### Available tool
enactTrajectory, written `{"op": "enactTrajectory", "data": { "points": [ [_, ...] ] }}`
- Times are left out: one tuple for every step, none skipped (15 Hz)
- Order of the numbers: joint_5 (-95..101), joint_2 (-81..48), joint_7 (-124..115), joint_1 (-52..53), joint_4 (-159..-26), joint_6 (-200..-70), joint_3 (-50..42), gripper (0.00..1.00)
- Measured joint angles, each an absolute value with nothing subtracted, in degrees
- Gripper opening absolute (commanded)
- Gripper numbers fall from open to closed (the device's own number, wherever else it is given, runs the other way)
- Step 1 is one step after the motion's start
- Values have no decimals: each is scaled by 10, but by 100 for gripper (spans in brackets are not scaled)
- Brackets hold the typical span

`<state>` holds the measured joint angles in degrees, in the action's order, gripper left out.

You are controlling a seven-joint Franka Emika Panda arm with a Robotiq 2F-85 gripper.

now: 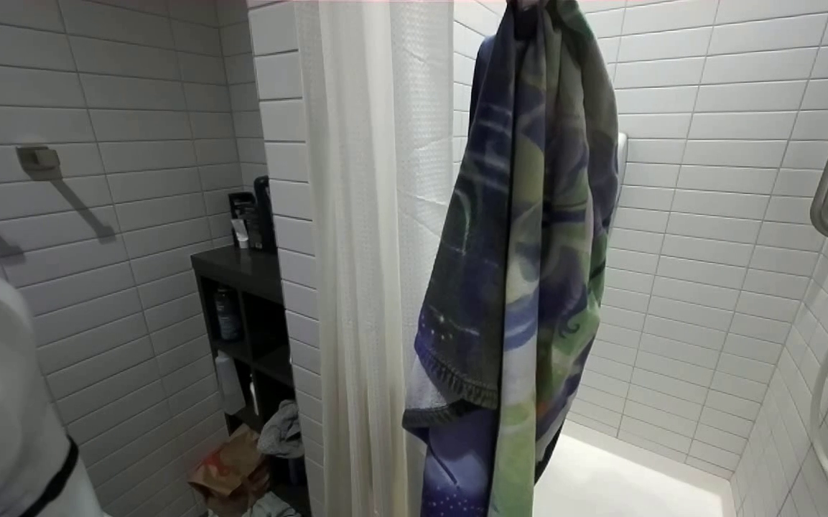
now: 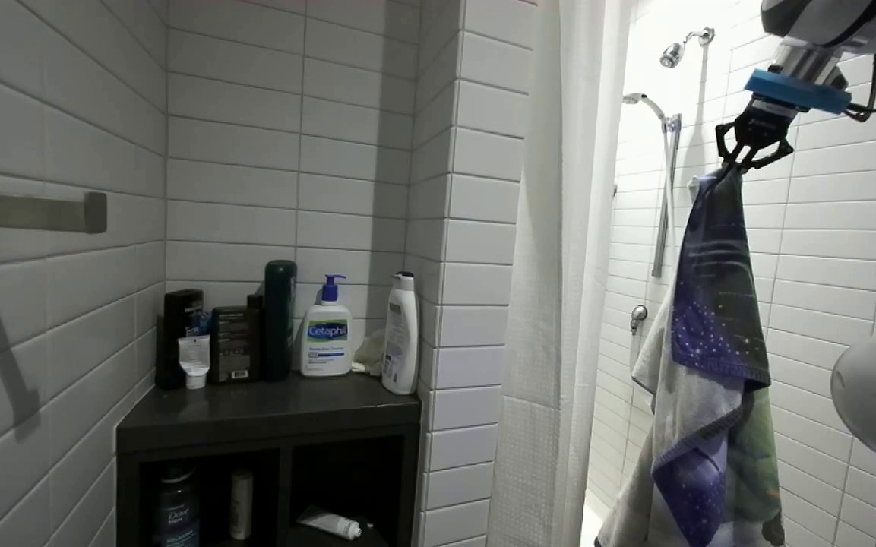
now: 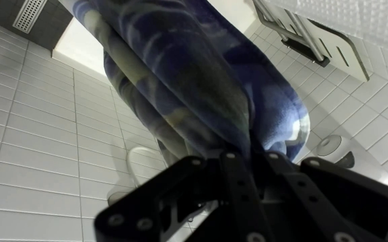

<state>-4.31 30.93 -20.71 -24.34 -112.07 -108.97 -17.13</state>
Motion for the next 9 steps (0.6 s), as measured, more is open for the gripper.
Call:
{"op": "enactTrajectory", "data": {
  "points": [
    [-43,309,-206,-243,-1120,-1087,-172,3],
    [-43,309,-205,-243,-1120,-1085,-172,3],
    [-43,309,-203,-243,-1119,-1081,-172,3],
    [-43,309,-201,-243,-1119,-1077,-172,3],
    [-43,309,-198,-243,-1118,-1073,-173,3],
    [-43,309,-196,-243,-1117,-1069,-173,3],
    [-43,309,-193,-243,-1117,-1065,-173,10],
    [-43,309,-190,-243,-1116,-1059,-173,10],
    [-43,309,-187,-243,-1115,-1055,-174,10]
  ]
}}
